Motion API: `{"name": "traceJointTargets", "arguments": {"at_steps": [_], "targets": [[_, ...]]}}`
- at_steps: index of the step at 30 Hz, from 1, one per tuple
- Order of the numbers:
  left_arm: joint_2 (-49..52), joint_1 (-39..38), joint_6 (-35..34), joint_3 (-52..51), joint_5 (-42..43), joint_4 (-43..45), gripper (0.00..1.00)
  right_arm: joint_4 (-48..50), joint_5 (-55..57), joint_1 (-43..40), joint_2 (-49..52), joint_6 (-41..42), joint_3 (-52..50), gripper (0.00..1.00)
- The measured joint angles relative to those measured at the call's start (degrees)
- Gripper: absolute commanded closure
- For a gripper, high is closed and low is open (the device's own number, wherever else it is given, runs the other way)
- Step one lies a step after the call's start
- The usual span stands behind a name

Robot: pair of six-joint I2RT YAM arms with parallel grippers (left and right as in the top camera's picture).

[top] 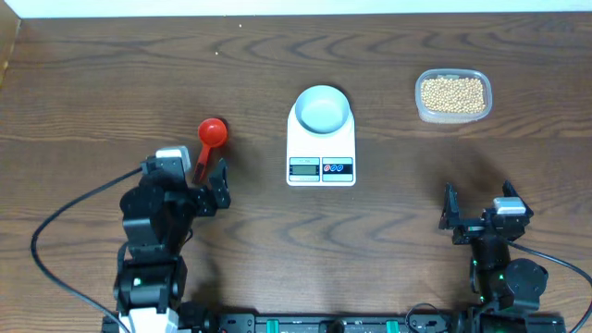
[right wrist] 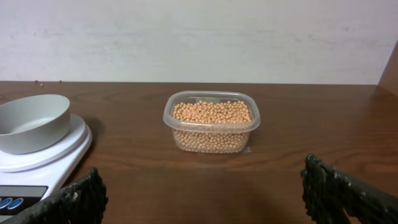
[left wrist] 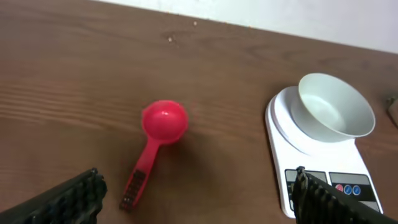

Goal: Scoop item into bowl and weigh 50g on scale
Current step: 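Move the left gripper forward over the red scoop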

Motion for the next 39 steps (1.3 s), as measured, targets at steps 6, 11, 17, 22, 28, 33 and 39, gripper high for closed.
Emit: {"name": "traceJointTargets", "arguments": {"at_steps": [6, 11, 17, 22, 28, 33, 39], "targets": [[4.2, 0.0, 0.0, 0.6, 0.1, 0.2, 0.02, 0.0, 0.0, 0.0, 0.0, 0.0, 0.0, 0.01], [4.3, 0.0, 0.1, 0.6, 0.1, 0.5, 0.02, 0.0, 0.0, 0.0, 0.0, 0.0, 0.0, 0.01], [7.9, 0.0, 0.2, 5.4, 0.3, -3.1, 0.02, 0.0, 0.0, 0.0, 0.0, 0.0, 0.0, 0.01], [13.6, 0.0, 0.2, 15.3, 1.7, -9.8, 0.02, 0.0, 0.0, 0.0, 0.0, 0.0, 0.0, 0.01], [22.7, 0.0, 1.1, 27.5, 2.8, -19.8, 0.02, 0.0, 0.0, 0.0, 0.0, 0.0, 0.0, 0.01], [31.7, 0.0, 3.1, 38.9, 2.9, -27.1, 0.02, 0.0, 0.0, 0.0, 0.0, 0.0, 0.0, 0.01], [45.6, 0.0, 4.8, 54.8, 3.0, -38.3, 0.02, 0.0, 0.0, 0.0, 0.0, 0.0, 0.0, 0.01]]}}
